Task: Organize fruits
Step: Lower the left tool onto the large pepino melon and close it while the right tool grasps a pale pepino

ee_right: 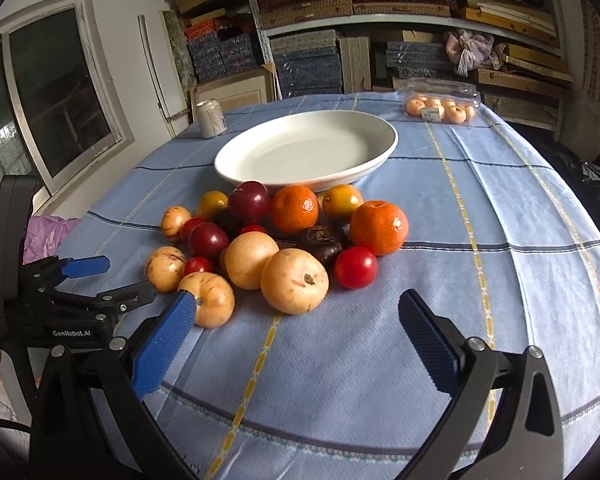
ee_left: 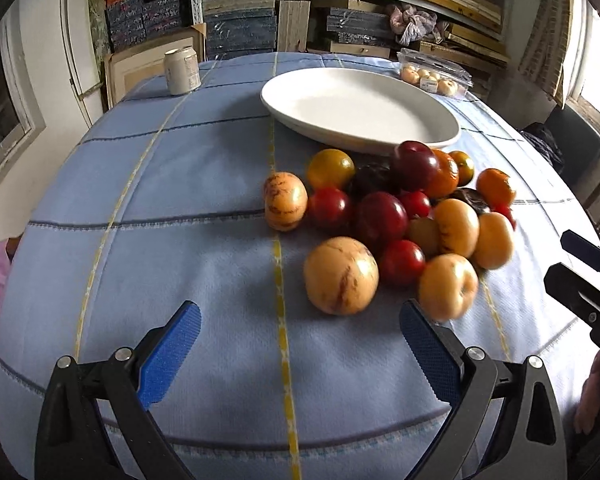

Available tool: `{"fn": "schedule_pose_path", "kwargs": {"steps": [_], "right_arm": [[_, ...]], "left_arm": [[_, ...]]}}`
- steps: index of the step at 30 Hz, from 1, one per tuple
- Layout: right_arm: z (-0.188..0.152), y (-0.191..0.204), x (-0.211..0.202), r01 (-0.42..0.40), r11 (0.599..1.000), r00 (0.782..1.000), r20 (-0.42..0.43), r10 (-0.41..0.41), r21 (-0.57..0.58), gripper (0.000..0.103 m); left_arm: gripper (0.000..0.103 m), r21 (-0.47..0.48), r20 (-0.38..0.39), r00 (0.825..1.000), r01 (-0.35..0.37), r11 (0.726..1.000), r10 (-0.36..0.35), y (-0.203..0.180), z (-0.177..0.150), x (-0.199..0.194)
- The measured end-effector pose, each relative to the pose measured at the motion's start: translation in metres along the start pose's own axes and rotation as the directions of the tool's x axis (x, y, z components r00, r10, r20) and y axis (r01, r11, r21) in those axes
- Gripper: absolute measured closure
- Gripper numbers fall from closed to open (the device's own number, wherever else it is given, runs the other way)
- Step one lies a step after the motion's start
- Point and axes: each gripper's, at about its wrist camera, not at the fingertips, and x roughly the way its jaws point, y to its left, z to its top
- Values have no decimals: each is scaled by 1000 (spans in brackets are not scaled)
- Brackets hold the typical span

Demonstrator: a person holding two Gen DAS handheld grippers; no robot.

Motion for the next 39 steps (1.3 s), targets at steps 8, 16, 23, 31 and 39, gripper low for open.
{"fn": "schedule_pose_path", "kwargs": {"steps": [8, 16, 23, 31, 39], "right_arm": [[11, 3, 22, 17, 1000, 999, -30, -17, -19, 4], [11, 0, 41, -44, 999, 994, -103, 44, 3, 36], [14, -5, 51, -73, 997, 990, -122, 77, 38, 39], [14, -11, 62, -112, 991, 980, -158, 123, 77, 41], [14, -16, 62, -132, 986, 977, -156, 148, 104, 50]], "left_arm": [[3, 57, 33, 999, -6, 998, 4, -11, 9, 11], [9, 58, 45, 998, 39, 998, -41, -10, 12, 18], [10, 62, 29, 995, 90, 994, -92, -11, 12, 22], [24, 60, 16, 985, 172, 983, -173, -11, 12, 24], [37, 40, 14, 971, 239, 970, -239, -6, 11, 23]]}}
